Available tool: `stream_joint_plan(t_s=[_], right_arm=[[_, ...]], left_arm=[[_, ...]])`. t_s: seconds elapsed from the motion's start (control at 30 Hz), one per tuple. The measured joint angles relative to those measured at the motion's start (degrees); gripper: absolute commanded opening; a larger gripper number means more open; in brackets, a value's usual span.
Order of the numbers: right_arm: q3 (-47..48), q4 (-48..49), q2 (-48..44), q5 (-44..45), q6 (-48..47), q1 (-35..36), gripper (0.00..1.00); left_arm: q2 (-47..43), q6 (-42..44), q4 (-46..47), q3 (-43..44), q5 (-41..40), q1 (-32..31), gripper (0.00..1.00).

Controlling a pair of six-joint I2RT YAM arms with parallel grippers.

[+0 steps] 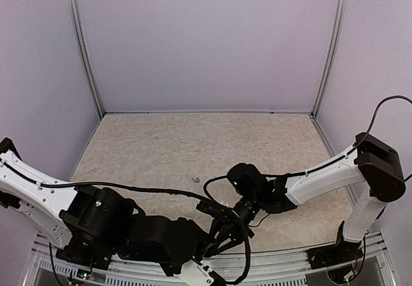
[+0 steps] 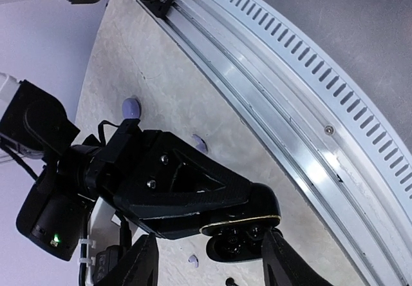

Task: Insert the wireless bluetooth earbuds into the charging case
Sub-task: Pick up the right earbud from the center of the board.

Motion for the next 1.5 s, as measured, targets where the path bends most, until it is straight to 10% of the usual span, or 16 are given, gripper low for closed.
stream_joint_plan(t_s=[0.33, 0.87, 1.5], right_arm=[[-2.43, 4.55, -6.12, 2.82, 1.97, -5.57, 0.0], [-8.83, 13.6, -22.73, 12.17, 4.42, -14.95, 0.0], [-14.23, 14.14, -30.82, 18.8, 3.78, -21.33, 0.0]], left_arm=[[-12.41, -7.61, 13.81, -6.4, -2.8, 0.98, 0.99], [-27.34, -53.55, 45.13, -23.8, -1.92, 29.24, 0.99], [-13.75, -68.94, 21.59, -18.16, 10.54, 53.7, 0.8]])
